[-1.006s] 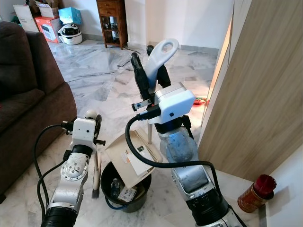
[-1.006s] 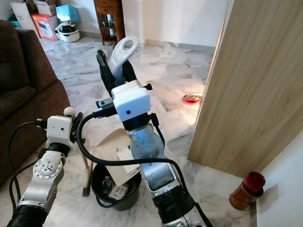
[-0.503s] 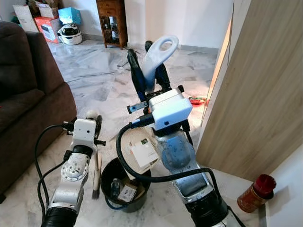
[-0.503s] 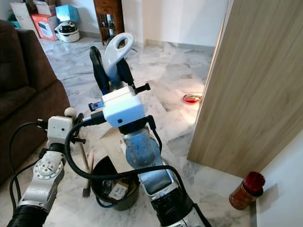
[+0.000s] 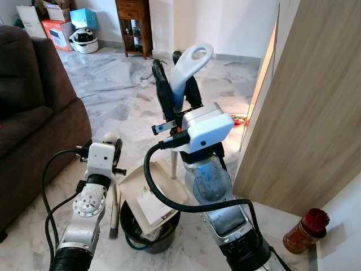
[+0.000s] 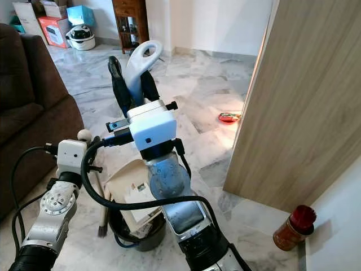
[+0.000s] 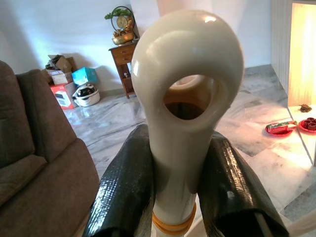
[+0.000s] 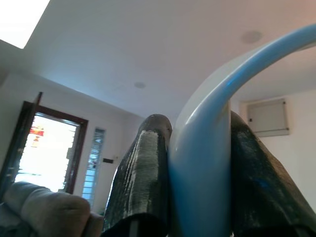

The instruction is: Sweep floor

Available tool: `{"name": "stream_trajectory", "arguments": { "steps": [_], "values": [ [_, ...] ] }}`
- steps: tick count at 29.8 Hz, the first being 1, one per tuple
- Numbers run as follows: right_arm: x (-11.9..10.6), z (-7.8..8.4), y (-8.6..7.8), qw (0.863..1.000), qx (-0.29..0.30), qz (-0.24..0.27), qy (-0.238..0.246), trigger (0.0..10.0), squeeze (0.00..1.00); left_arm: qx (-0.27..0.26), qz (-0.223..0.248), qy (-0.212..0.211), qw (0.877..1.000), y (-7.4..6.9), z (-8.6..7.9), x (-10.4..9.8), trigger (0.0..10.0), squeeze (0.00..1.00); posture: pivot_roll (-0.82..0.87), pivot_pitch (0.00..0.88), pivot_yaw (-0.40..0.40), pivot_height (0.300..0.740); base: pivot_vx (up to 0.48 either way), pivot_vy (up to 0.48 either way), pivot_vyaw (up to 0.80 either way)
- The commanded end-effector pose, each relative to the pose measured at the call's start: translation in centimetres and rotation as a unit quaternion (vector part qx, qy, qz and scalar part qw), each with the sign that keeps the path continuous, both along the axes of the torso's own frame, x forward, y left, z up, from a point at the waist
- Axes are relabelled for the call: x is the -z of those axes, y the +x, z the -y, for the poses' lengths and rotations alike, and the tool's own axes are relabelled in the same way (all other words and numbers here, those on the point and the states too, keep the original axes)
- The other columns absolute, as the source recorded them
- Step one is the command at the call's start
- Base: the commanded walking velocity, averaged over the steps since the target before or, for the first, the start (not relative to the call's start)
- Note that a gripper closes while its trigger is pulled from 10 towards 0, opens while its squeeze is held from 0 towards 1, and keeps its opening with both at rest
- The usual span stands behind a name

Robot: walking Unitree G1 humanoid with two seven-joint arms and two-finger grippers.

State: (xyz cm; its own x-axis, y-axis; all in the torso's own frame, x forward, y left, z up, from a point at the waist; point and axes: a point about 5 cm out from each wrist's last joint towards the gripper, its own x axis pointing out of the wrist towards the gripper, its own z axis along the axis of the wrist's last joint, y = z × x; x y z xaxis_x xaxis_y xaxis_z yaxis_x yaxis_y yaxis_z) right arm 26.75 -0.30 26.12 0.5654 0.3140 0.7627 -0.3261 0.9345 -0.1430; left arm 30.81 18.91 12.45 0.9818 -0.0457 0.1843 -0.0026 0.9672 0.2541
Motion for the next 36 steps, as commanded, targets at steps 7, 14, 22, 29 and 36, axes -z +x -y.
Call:
{"name": "stream_trajectory", "arguments": {
  "steps": [7, 14, 22, 29, 36],
  "values": [
    [-2.7, -1.2, -2.5, 0.995, -0.005, 0.094, 0.026, 10.0, 0.00, 0.012, 0.032, 0.013, 0.999, 0.5, 0.2, -1.4, 10.0, 0.00, 0.05, 0.000, 0.038, 0.740, 0.000, 0.000, 0.00],
    [-2.7, -1.5, -2.9, 0.993, 0.004, 0.115, 0.011, 10.0, 0.00, 0.013, 0.032, 0.013, 0.999, 0.5, 0.2, -1.4, 10.0, 0.00, 0.05, 0.000, 0.039, 0.740, 0.000, 0.000, 0.00],
    [-2.9, -1.4, -3.1, 0.990, 0.032, 0.140, 0.002, 10.0, 0.00, 0.015, 0.033, 0.014, 0.999, 0.5, 0.3, -1.5, 10.0, 0.00, 0.05, 0.000, 0.038, 0.740, 0.000, 0.000, 0.00],
    [-2.9, -1.5, -3.3, 0.987, 0.038, 0.155, -0.007, 10.0, 0.00, 0.017, 0.032, 0.014, 0.999, 0.5, 0.4, -1.5, 10.0, 0.00, 0.05, 0.000, 0.040, 0.740, 0.000, 0.000, 0.00],
    [-2.9, -2.0, -3.7, 0.984, 0.032, 0.171, -0.025, 10.0, 0.00, 0.019, 0.031, 0.013, 0.999, 0.6, 0.5, -1.4, 10.0, 0.00, 0.05, 0.000, 0.039, 0.740, 0.000, 0.000, 0.00]
  ]
}}
